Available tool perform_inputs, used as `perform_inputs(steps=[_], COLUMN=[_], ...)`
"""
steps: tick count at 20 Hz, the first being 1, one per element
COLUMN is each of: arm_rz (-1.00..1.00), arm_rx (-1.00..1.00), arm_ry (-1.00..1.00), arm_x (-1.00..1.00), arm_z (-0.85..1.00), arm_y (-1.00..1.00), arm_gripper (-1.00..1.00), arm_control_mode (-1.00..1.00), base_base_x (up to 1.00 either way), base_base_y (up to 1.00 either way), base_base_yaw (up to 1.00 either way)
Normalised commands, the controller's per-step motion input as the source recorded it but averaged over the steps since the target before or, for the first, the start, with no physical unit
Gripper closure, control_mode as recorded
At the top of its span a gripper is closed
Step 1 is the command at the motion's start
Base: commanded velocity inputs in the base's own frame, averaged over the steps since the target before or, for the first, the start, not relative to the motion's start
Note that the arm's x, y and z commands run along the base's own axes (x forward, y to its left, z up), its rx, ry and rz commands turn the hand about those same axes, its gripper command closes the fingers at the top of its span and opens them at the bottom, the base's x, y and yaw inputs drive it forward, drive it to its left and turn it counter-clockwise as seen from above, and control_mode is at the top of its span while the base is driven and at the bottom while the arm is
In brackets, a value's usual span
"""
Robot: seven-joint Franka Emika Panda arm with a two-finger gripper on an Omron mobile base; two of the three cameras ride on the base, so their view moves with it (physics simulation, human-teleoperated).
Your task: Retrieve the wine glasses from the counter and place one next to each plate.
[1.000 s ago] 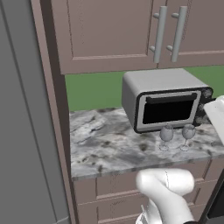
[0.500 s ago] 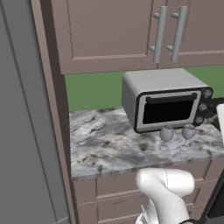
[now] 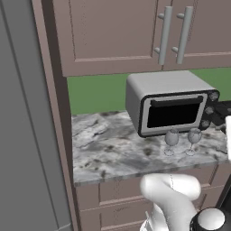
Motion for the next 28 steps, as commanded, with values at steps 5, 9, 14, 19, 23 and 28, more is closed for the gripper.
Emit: perform_inputs(steps=[5,9,14,19,23,28], arm_rz=[0.08,0.10,0.00,0.00,-0.01,-0.06], arm_rx=[0.35,0.30,0.03,0.00,0.00,0.00], arm_ry=[0.25,0.25,0.21,0.32,0.06,-0.05], arm_x=[0.42,0.24,0.21,0.22,0.13,0.25], arm_z=[-0.60,-0.52,-0.30,-0.18,-0.09,-0.25], arm_y=[-0.53,-0.36,-0.04,0.00,0.00,-0.02], arm_gripper=[-1.00,-1.00,-1.00,-1.00,-1.00,-1.00], arm_control_mode=[-1.00,-1.00,-1.00,-1.00,-1.00,-1.00], base_base_x=[0.00,0.00,0.00,0.00,0.00,0.00], base_base_y=[0.00,0.00,0.00,0.00,0.00,0.00], base_base_yaw=[0.00,0.00,0.00,0.00,0.00,0.00])
